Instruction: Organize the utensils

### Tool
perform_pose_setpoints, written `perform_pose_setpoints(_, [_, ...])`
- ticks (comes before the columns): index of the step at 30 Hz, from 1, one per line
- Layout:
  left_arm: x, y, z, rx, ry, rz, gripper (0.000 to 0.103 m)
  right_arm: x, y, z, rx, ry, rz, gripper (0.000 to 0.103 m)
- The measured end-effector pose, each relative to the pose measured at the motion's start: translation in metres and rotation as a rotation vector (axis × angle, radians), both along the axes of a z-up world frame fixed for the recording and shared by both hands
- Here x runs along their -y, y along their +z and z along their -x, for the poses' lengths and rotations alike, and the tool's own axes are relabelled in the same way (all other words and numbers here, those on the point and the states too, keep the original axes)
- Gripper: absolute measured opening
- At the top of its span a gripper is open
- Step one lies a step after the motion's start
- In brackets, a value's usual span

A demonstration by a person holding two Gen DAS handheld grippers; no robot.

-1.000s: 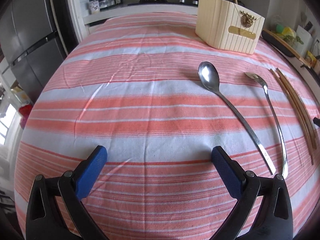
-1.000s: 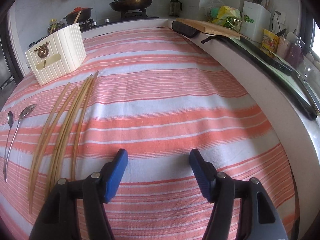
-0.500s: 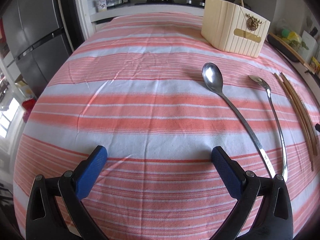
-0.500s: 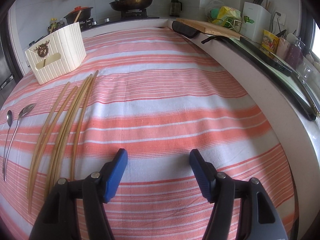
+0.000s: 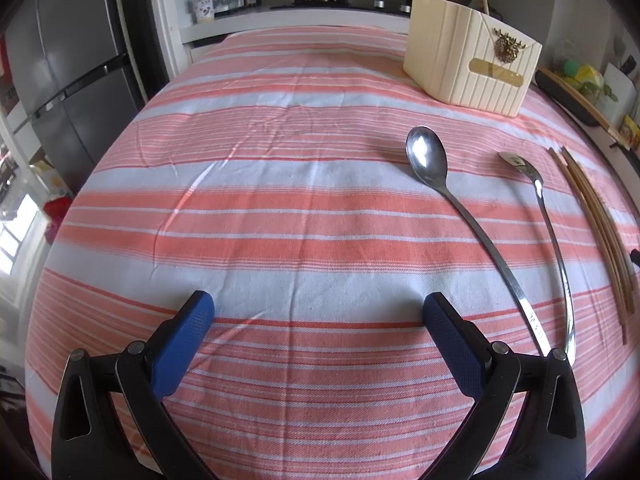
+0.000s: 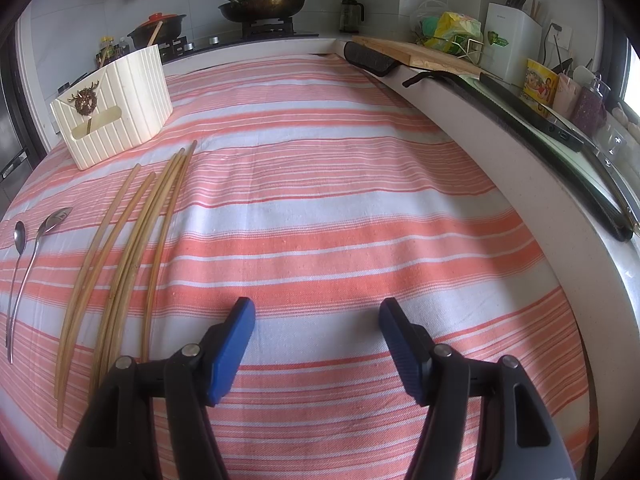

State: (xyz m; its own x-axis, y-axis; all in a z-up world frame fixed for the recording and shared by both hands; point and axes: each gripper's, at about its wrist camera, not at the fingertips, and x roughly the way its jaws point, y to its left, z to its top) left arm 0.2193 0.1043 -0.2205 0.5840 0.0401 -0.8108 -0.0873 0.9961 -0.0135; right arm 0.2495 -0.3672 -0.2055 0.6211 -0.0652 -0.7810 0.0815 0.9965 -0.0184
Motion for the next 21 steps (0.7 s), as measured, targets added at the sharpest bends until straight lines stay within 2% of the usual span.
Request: perform_pose_setpoints(21, [-0.0013, 0.001, -0.0005, -0.008, -0.017, 0.01, 0.103, 0.0003, -0.0006, -0.0003, 0.001, 0.003, -0.008, 0.066])
